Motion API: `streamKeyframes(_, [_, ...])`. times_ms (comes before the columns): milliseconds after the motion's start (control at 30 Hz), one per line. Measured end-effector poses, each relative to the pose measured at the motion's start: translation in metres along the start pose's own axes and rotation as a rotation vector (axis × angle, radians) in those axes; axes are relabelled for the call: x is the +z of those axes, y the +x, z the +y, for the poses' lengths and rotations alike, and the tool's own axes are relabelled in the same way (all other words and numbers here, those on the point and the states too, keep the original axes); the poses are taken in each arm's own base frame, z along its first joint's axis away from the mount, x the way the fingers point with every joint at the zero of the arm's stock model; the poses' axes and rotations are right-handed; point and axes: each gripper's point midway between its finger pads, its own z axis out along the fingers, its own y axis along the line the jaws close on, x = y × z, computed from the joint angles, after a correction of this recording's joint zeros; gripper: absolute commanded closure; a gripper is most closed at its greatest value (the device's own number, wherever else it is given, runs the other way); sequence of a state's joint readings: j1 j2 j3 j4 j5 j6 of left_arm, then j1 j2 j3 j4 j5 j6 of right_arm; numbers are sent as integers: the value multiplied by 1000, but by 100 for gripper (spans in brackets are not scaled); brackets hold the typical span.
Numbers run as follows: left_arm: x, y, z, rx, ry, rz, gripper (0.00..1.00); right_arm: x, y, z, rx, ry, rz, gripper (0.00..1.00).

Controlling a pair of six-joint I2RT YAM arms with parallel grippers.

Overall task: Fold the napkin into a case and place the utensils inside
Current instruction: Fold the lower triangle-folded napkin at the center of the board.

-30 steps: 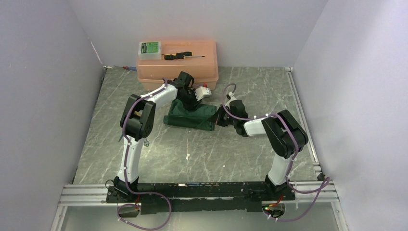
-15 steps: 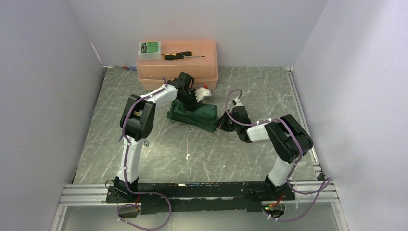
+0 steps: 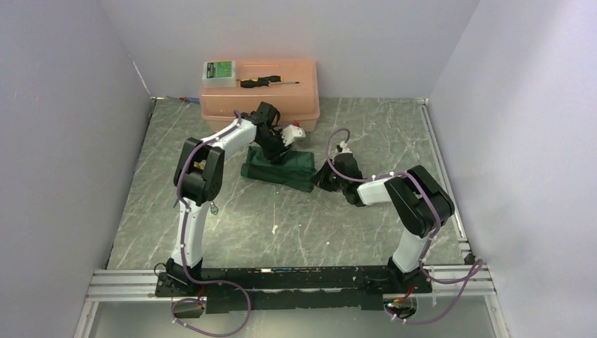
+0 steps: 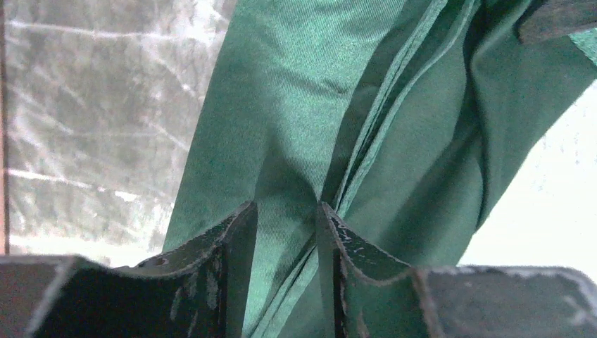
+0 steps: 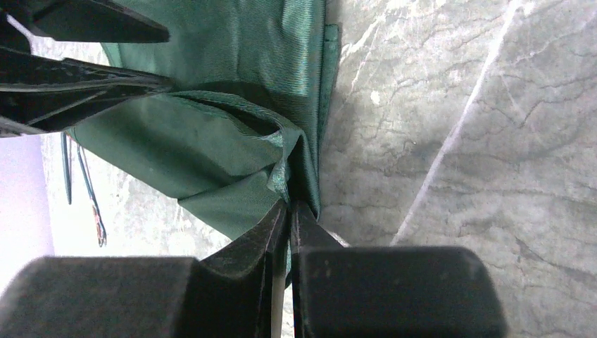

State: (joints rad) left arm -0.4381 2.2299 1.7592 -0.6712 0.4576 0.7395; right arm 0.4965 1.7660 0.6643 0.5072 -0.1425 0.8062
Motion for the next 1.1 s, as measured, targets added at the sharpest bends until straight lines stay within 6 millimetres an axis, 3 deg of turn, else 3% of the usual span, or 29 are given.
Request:
streamKeyframes(200, [-37,-9,-7,-54,28,-18,55,5,-1,2,10,4,12,92])
streamKeyframes(333, [-71,-31,-27,-38,45,-72,57,6,-2,3,12,4,19,92])
streamKeyframes(433, [-83,-27,-47,-30,55,-73,62,6,-2,4,12,7,25,92])
streamKeyframes(567, [-69,9,-64,-64,73,7,70,6,-2,4,11,10,30,91])
streamKeyframes(733, [-54,54,-45,-133,24,90,73,6,-1,4,10,11,36,91])
streamKeyframes(900, [-56,68,-17,-139,-71,94,74,6,-1,5,9,9,40,79])
streamKeyframes(1033, [-48,78,-18,-132,-85,106,73,4,-2,9,3,0,52,60])
streamKeyframes(1100, [-46,79,-18,-120,-95,103,73,2,-3,12,-2,-2,63,55])
